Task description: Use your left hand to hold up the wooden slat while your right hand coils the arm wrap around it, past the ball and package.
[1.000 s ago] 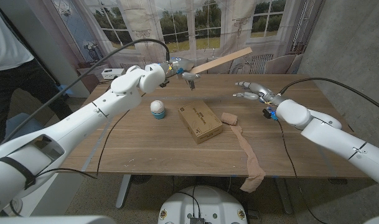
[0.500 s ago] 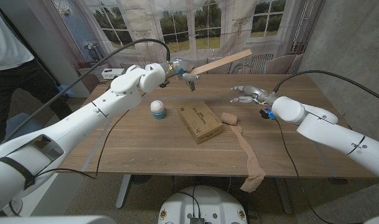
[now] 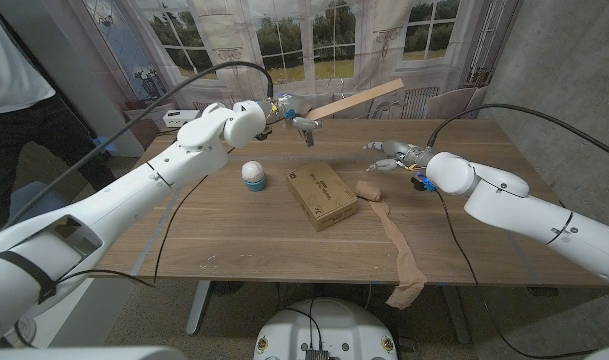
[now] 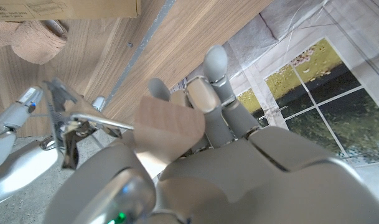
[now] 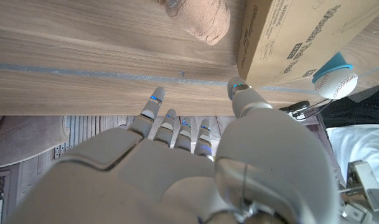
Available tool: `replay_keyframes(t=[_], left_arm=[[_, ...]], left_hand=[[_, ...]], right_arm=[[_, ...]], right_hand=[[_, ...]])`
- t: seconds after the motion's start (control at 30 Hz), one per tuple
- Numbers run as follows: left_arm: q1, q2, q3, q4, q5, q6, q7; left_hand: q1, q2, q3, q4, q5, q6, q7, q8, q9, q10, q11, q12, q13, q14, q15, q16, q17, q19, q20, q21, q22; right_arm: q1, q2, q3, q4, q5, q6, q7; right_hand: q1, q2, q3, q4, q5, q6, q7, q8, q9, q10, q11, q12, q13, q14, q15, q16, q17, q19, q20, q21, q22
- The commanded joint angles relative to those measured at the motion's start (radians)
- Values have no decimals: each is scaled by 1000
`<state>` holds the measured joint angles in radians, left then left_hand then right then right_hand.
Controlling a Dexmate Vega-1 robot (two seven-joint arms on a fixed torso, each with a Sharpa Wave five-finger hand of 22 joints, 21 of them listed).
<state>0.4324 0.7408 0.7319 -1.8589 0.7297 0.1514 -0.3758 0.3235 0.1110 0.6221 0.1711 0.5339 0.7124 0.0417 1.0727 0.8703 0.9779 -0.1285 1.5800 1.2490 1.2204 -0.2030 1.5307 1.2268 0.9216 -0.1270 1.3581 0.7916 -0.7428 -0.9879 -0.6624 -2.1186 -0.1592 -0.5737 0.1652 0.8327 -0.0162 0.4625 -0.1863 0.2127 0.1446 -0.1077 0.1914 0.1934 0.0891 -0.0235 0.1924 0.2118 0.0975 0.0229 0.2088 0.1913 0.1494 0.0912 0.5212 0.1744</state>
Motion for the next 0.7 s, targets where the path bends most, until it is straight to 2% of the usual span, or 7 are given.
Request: replay_keyframes(t=[0.03, 0.23, 0.27, 0.3, 0.7], left_arm=[[-8, -4, 3, 13, -5, -9, 2], [-9, -5, 3, 20, -8, -13, 5], [-9, -5, 4, 20, -9, -14, 5], [-10, -5, 4, 21, -9, -14, 6], [-11, -6, 6, 21, -7, -16, 9]], left_hand=[[-4, 13, 13, 2, -5, 16, 25, 12, -4, 1, -6, 3, 2, -5, -2, 8, 3, 2, -8, 8, -4], [-8, 12, 18, 2, -8, 13, 24, 21, -7, 1, -6, 3, 2, -5, -2, 9, 3, -2, -7, 13, -5], [-8, 12, 18, 2, -8, 12, 26, 21, -8, 0, -6, 3, 2, -4, -2, 9, 3, 0, -7, 12, -7], [-8, 12, 19, 2, -8, 11, 25, 22, -9, 0, -6, 3, 2, -5, -2, 9, 3, 0, -7, 13, -7], [-12, 11, 23, 2, -11, 8, 26, 30, -16, 1, -5, 3, 2, -5, -2, 9, 3, -1, -7, 18, -8]], right_arm=[[71, 31, -88, -16, -116, -85, 83], [115, 52, -149, -15, -197, -142, 140], [122, 56, -157, -12, -208, -149, 150], [128, 61, -165, -9, -217, -155, 159], [185, 96, -224, 27, -270, -208, 267]], right_hand=[[23, -4, 8, 1, 3, -14, -13, 0, 4, -7, -12, 1, 4, 0, -10, -1, 4, 1, -3, -4, 4], [49, -1, 10, 7, 5, -32, -40, -2, 5, -30, -25, -2, 5, -9, -18, -1, 6, 1, -4, -11, 4], [59, 1, 11, 8, 5, -34, -60, -1, 5, -31, -26, 0, 5, -11, -21, 0, 7, 0, -4, -13, 4], [62, 1, 11, 8, 5, -32, -66, 0, 5, -32, -26, 1, 6, -12, -22, 0, 7, 1, -4, -14, 4], [69, -1, 7, 13, 4, -34, -71, 2, 6, -38, -23, 1, 6, -19, -20, -1, 9, 2, -5, -18, 4]])
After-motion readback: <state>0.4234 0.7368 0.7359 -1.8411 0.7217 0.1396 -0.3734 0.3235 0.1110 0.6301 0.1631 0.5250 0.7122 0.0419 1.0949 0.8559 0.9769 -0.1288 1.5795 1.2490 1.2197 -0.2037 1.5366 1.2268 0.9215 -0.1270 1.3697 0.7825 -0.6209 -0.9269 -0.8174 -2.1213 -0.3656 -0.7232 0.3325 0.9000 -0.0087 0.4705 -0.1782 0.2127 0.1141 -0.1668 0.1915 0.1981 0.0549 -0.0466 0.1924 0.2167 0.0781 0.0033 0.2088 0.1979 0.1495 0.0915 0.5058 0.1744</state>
